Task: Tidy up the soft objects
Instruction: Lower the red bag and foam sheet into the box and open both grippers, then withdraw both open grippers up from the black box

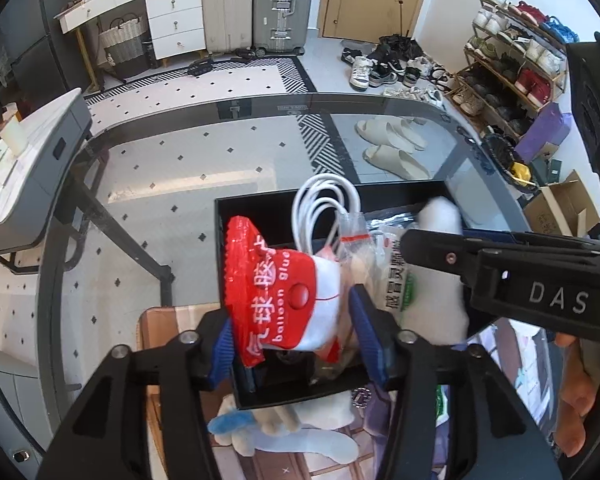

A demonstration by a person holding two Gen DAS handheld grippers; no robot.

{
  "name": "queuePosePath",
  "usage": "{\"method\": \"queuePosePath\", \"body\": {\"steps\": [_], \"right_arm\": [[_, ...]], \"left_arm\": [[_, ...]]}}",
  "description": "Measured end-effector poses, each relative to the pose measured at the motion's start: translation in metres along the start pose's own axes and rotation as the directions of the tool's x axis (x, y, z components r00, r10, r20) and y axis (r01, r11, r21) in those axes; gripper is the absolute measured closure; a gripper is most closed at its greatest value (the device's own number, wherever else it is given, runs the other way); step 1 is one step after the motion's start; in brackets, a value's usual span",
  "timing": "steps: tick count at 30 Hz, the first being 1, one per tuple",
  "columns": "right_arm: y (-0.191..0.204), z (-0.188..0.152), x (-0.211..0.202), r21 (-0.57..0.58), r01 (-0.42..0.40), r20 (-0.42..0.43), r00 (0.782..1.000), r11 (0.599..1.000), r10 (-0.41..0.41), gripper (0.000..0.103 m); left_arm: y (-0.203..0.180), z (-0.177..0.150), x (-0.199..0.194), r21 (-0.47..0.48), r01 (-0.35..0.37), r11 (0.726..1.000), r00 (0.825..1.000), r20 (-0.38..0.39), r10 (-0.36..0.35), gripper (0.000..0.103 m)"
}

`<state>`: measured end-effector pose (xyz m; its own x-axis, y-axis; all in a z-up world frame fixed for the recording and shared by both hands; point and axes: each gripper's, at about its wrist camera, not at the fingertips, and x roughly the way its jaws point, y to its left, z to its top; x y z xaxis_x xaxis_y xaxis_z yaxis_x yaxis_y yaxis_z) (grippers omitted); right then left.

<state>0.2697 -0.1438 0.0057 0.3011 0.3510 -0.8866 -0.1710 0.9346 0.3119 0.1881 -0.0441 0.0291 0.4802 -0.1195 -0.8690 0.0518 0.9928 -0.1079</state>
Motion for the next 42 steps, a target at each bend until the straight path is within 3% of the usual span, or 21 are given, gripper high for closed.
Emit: {"method": "queuePosePath", "body": {"steps": [9,14,18,24,42], "right_arm": [[-0.002,-0.003,-0.02,0.011,-0.013,0.021,1.0,1.0,0.012,0.036],[-0.006,-0.007,-0.036,0.03,-0.007,0.045,0.999,1.0,0.006,0.018],[-0.008,-0.011,-0.047,0.04,-0.011,0.054,0.999,0.999,0.009,0.016],[-0.009,-0.021,-0.065,0.042,-0.006,0.071,0.997,0.999,0.003,0.005],[-0.022,-0.076,-0.075,0.07,-0.004,0.03,1.0,0.998,0.001,0.002]], "left_arm": [[-0.006,0.0,-0.019,0.023,0.004,1.0,1.0,0.028,-0.005,0.018],[-0.005,0.0,-0.032,0.016,0.014,1.0,0.999,0.052,-0.015,0.005],[-0.006,-0.002,-0.044,0.018,0.007,1.0,0.998,0.068,-0.008,0.0],[-0.007,-0.007,-0.059,0.02,-0.007,1.0,0.997,0.082,0.006,0.0],[0.0,-0.05,-0.077,-0.013,-0.034,0.999,0.997,0.064,0.035,0.0]]}}
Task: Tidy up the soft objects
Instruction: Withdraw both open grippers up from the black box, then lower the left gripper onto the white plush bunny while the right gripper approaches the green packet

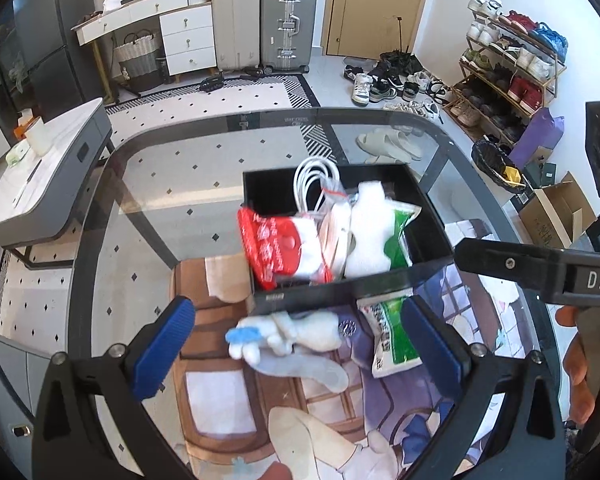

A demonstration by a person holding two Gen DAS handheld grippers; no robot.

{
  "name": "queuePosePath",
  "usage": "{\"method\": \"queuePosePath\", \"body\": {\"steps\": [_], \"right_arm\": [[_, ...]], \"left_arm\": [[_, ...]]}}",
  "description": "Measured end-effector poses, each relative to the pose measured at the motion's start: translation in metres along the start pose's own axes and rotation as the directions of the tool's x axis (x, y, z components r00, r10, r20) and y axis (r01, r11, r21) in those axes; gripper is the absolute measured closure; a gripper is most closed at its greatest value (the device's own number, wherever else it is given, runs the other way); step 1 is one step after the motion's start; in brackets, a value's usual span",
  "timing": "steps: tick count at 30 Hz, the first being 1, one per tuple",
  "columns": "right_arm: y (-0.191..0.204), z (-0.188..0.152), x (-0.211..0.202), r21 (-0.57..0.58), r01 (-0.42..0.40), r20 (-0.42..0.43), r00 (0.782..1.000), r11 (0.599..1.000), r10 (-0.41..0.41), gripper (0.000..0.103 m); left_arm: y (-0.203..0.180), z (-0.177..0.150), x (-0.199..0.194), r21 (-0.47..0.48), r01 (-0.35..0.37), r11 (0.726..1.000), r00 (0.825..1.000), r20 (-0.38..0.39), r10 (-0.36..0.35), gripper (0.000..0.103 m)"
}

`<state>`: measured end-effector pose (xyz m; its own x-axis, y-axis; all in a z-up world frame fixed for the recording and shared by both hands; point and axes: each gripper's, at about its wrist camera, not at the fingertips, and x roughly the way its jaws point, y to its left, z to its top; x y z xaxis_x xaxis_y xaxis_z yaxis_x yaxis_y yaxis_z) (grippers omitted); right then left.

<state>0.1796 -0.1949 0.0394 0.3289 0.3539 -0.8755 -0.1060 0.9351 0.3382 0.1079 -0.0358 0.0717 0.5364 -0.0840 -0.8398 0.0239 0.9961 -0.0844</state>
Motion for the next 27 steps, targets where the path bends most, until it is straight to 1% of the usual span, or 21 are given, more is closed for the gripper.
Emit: {"method": "queuePosePath", "body": {"steps": [7,11,14,27], "right_arm": [[-0.002,-0.014,0.007,0.01,-0.001,-0.036,0.999,1.0,0.001,0.003],[-0.003,-0.02,0.016,0.018,-0.009,-0.071,0.997,1.0,0.01,0.003],[-0.003,-0.023,0.022,0.02,0.0,-0.084,0.996,1.0,0.002,0.003],[-0.005,-0.029,0.054,0.032,0.011,-0.145,0.989,0.999,-0.006,0.003]], "left_arm": [[0.005,-0.014,0.008,-0.016,-0.004,1.0,1.0,-0.026,0.004,0.0],[0.007,-0.019,0.015,-0.021,-0.003,1.0,0.999,-0.036,0.002,0.0],[0.008,-0.023,0.021,-0.02,0.0,1.0,0.999,-0.047,-0.001,0.0],[0.018,-0.03,0.049,-0.045,0.02,0.999,0.996,-0.082,-0.024,0.0]]}}
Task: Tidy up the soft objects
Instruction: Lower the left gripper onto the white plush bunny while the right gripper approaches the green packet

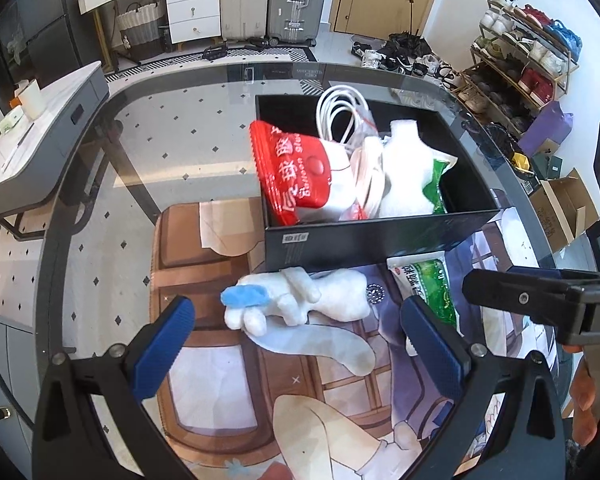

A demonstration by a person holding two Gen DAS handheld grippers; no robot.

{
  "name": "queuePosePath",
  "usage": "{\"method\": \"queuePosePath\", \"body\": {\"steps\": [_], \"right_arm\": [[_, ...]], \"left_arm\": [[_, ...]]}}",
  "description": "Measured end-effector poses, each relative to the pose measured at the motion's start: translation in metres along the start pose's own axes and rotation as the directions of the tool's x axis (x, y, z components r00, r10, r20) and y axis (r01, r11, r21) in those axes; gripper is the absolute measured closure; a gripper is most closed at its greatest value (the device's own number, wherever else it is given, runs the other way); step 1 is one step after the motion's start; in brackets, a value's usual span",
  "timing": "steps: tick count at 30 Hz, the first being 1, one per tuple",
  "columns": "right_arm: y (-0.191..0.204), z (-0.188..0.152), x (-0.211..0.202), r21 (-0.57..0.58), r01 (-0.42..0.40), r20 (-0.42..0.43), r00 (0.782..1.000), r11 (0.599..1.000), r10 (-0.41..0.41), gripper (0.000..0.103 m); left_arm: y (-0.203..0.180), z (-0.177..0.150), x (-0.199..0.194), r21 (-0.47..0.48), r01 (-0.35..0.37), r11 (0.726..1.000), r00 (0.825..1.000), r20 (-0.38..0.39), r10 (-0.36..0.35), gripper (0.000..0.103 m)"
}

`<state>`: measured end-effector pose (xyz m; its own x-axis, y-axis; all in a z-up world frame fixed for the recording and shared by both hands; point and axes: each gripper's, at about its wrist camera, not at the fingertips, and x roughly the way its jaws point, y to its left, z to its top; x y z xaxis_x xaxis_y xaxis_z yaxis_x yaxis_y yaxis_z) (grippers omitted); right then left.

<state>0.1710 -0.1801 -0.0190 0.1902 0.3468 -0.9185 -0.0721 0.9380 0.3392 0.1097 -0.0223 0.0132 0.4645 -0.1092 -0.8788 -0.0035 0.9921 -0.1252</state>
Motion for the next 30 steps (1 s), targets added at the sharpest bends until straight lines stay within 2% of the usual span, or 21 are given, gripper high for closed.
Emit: {"method": "queuePosePath", "body": {"steps": [13,17,30], "right_arm": [[0.001,0.012,0.025,0.002,0.035,-0.056,0.998,0.999,-0.035,0.003],[-0.004,0.016,0.035,0.028,0.01,-0.086,0.996,1.0,-0.008,0.003],[0.011,0.023,0.044,-0.03,0.105,-0.096,0.99,0.994,-0.107,0.005]], "left_arm": [[-0.002,0.0,0.027,0.001,0.032,0.999,0.999,-0.03,-0.032,0.0],[-0.004,0.001,0.034,0.008,0.035,0.999,0.999,-0.04,-0.035,0.0],[-0.002,0.001,0.052,0.034,0.015,0.999,0.998,-0.058,-0.013,0.0]]}}
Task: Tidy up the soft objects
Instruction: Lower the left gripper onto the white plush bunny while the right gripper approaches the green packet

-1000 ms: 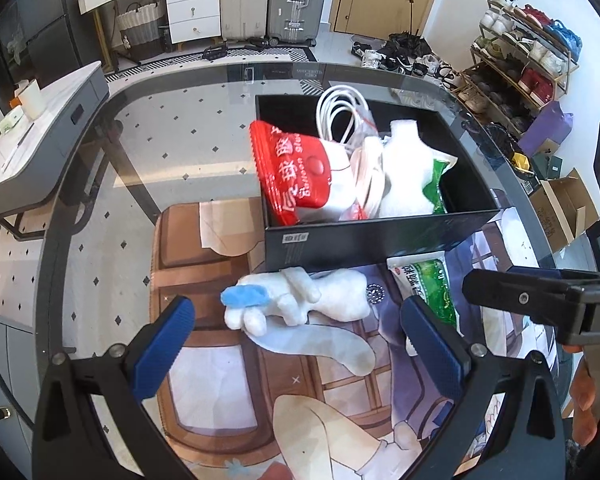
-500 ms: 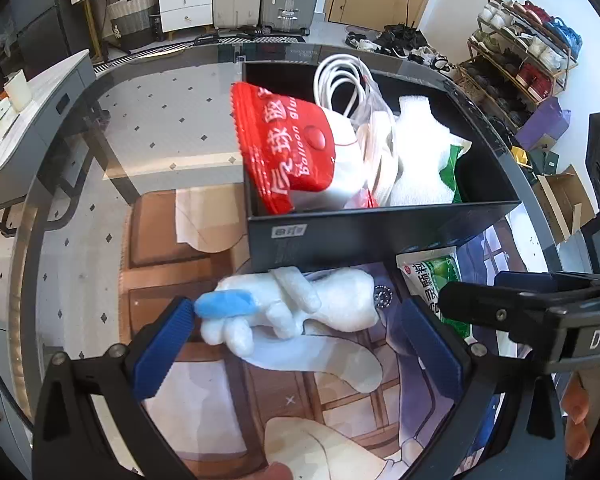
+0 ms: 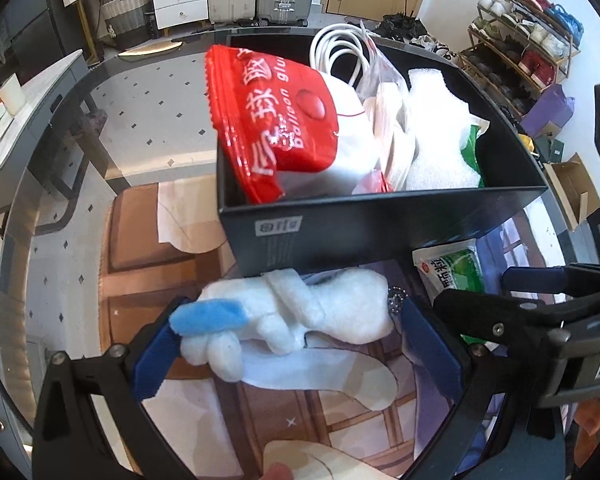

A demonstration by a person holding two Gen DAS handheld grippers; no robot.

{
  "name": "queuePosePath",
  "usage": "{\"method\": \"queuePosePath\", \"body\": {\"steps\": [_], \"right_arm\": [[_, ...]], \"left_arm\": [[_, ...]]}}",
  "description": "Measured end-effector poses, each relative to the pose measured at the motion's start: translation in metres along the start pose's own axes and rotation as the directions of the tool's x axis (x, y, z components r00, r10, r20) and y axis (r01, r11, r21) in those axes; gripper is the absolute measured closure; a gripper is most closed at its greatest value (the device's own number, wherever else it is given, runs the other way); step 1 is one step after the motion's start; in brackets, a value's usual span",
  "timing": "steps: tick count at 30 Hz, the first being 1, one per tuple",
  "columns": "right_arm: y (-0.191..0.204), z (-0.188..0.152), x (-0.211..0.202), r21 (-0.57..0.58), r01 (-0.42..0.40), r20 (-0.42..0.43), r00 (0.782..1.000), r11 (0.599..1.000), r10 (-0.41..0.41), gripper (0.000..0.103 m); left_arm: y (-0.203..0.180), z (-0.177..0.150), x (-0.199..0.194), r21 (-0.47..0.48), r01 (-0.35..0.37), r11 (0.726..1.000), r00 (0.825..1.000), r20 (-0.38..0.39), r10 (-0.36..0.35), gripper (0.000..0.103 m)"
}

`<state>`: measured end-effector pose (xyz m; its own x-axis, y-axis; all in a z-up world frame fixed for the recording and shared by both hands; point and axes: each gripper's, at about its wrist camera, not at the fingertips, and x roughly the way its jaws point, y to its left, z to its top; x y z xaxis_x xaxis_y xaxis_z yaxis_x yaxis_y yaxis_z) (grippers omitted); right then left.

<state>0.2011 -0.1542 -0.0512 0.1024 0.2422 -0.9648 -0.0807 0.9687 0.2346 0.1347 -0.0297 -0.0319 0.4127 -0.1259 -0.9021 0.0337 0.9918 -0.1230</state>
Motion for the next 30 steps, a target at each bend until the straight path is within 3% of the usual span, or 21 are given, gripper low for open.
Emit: {"method": "queuePosePath", "body": {"steps": [9,19,24,30], "right_arm": [[0.02,0.002,0.007,-0.033,0.099,-0.006,0.995,0.995,-0.099,0.012],[0.043,0.003,0.01,-0.049,0.195,0.016,0.981,0.98,-0.194,0.034],[0.043,0.003,0.009,-0.045,0.193,0.021,0.981,0.98,-0.192,0.05],[0.044,-0.001,0.007,-0.056,0.178,0.031,0.984,0.982,-0.177,0.057]], "left_arm": [[-0.008,-0.001,0.005,0.052,-0.083,0.995,0.997,0.002,0.083,0.0],[-0.006,-0.003,0.005,0.038,-0.096,0.995,0.995,0.014,0.096,0.005],[-0.006,-0.001,0.001,0.037,-0.094,0.995,0.995,0.015,0.094,0.012],[-0.004,-0.002,-0.001,0.025,-0.087,0.996,0.996,0.01,0.087,0.014]]}}
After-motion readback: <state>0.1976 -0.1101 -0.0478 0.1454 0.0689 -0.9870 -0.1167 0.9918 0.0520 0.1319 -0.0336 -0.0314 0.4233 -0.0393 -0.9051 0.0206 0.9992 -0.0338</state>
